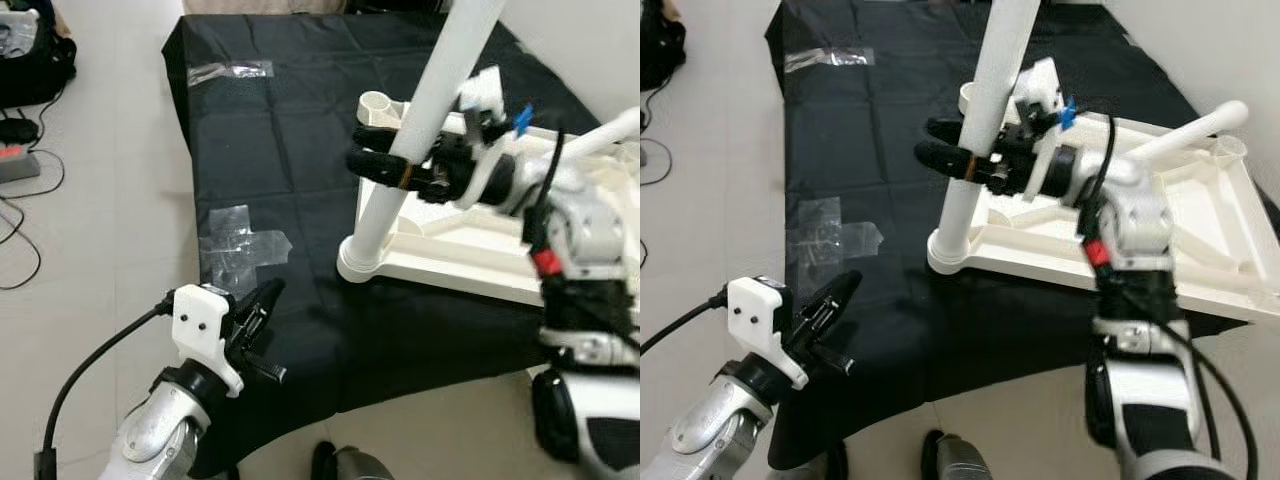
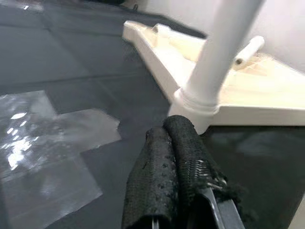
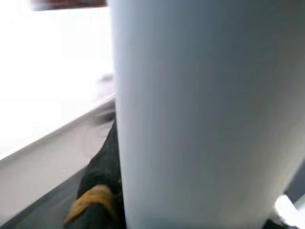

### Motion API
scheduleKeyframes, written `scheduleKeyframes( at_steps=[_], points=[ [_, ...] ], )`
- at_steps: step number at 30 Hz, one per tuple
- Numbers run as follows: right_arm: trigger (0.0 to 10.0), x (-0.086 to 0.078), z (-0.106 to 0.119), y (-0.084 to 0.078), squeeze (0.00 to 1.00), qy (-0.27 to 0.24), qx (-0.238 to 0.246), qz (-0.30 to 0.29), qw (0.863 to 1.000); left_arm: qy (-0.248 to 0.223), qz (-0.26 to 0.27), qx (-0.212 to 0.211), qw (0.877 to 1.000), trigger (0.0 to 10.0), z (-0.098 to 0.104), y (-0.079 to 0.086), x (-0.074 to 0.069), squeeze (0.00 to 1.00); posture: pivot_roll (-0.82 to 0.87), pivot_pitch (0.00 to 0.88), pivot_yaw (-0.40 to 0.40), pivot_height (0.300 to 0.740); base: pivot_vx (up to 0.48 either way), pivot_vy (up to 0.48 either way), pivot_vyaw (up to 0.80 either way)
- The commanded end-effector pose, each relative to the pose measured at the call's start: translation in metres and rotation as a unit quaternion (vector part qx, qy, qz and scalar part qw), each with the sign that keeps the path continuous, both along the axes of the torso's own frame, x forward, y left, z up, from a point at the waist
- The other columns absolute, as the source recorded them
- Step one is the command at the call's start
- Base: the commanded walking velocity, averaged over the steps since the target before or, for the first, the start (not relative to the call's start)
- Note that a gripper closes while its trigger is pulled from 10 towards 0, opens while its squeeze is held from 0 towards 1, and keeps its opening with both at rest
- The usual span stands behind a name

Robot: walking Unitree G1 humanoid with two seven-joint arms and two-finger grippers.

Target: Building children table

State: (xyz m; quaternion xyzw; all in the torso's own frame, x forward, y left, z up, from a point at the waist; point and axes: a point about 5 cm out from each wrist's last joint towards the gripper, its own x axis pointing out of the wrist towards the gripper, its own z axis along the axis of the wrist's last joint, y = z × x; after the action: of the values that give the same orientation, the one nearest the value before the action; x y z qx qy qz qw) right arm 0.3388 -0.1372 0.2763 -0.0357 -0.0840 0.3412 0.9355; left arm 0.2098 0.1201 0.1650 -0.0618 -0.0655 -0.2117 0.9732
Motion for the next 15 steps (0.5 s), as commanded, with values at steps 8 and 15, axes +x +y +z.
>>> scheduleKeyframes(
  at_steps=[8, 15],
  points=[
    [0.0, 0.001, -0.080, 0.035, 0.00, 0.132, -0.005, -0.228, 0.965, 0.006, 0.006, 0.005, 1.000, 10.0, -0.012, 0.001, 0.012, 0.00, -0.08, 0.080, -0.118, 0.740, 0.000, 0.000, 0.00],
    [10.0, 0.000, -0.054, 0.115, 0.00, 0.123, 0.006, -0.042, 0.992, 0.003, 0.022, 0.010, 1.000, 10.0, -0.020, 0.007, 0.020, 0.00, -0.07, 0.055, -0.138, 0.740, 0.000, 0.000, 0.00]
  ],
)
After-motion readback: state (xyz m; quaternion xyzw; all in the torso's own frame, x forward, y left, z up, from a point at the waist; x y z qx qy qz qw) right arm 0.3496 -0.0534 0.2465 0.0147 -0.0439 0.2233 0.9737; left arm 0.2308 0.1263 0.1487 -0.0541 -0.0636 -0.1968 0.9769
